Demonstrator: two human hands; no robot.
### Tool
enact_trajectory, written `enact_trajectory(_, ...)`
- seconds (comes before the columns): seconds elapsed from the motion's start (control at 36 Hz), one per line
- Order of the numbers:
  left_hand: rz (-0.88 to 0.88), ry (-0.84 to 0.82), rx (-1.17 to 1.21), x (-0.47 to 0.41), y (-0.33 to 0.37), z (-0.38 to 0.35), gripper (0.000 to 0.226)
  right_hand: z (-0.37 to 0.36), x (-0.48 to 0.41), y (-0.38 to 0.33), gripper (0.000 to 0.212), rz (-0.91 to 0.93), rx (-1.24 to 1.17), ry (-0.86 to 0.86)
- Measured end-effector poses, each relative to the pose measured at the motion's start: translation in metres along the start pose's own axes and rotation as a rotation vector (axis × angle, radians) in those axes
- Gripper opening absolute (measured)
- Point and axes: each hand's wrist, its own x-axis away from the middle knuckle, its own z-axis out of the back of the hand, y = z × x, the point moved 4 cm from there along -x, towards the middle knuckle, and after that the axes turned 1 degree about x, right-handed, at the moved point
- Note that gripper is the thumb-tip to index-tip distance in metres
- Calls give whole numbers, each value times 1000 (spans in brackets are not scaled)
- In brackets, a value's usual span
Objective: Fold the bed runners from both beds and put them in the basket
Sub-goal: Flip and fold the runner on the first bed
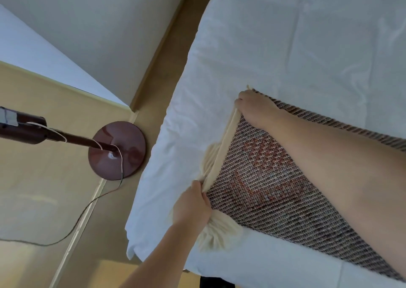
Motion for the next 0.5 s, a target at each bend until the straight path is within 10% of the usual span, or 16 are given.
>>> enact_trajectory(0.25,-42,112,-214,0,3,6,26,-23,-7,-1,35,-38,-89,28)
enact_trajectory(0.39,-309,165,-392,-2,34,-1,75,-41,23,2,67,-175,-49,17)
enact_trajectory(0.5,-474,188,-423,-7,69,-34,67,-65,48,13,75,-277,-75,1)
